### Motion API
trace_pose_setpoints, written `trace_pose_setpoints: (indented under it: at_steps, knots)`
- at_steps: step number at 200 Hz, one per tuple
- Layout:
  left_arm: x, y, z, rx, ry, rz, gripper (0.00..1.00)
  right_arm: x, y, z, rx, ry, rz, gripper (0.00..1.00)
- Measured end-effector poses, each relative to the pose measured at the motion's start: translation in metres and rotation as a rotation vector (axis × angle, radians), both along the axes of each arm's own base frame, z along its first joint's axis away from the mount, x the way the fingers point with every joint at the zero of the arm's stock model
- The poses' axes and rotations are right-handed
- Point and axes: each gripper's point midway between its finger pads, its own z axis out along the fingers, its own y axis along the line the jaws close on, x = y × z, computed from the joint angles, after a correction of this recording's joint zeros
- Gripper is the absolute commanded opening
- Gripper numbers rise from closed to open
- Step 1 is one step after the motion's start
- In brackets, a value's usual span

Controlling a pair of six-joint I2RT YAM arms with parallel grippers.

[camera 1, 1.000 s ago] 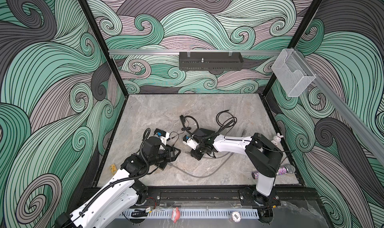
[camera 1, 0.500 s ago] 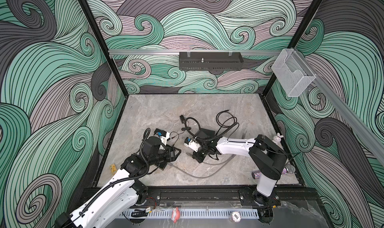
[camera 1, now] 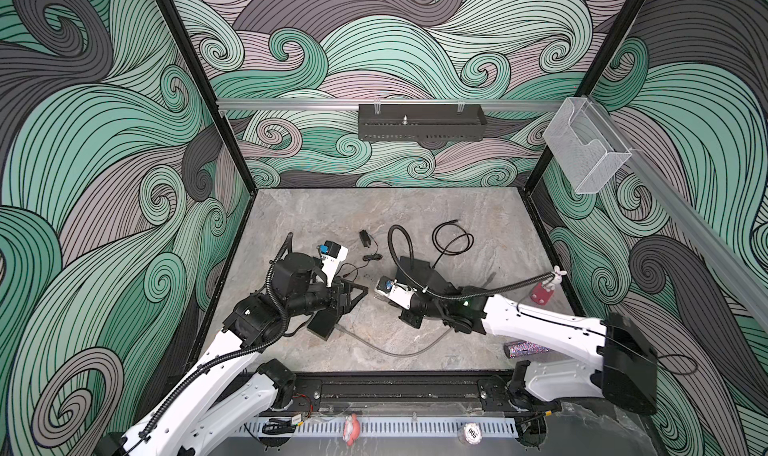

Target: Insert the plug into the switch port

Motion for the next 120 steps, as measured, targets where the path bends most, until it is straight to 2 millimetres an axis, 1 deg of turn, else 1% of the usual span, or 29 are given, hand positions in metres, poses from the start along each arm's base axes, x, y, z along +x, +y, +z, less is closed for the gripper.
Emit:
trace_pose_setpoints:
  at_steps: [17, 28, 52, 66, 80, 96, 120]
  knots:
    - [-0.013, -0.004, 0.005, -0.002, -0.041, -0.094, 0.56, -0.017, -0.004, 0.012, 0.030, -0.042, 0.049, 0.00]
    - [-0.024, -0.007, 0.006, -0.020, -0.073, -0.163, 0.54, -0.025, -0.007, 0.021, 0.055, -0.057, 0.073, 0.00]
    - [-0.053, -0.010, -0.004, -0.072, -0.157, -0.310, 0.47, -0.040, -0.015, 0.040, 0.122, -0.064, 0.112, 0.00]
    - [-0.069, -0.010, -0.008, -0.110, -0.225, -0.386, 0.46, -0.050, -0.019, 0.050, 0.162, -0.057, 0.140, 0.00]
    - [-0.082, -0.010, -0.005, -0.147, -0.311, -0.447, 0.45, -0.060, -0.020, 0.058, 0.194, -0.043, 0.173, 0.00]
    - [-0.093, -0.008, 0.000, -0.174, -0.419, -0.499, 0.42, -0.070, -0.019, 0.062, 0.214, -0.017, 0.210, 0.00]
    - [-0.103, -0.006, 0.011, -0.189, -0.551, -0.550, 0.37, -0.083, -0.017, 0.058, 0.218, 0.041, 0.248, 0.00]
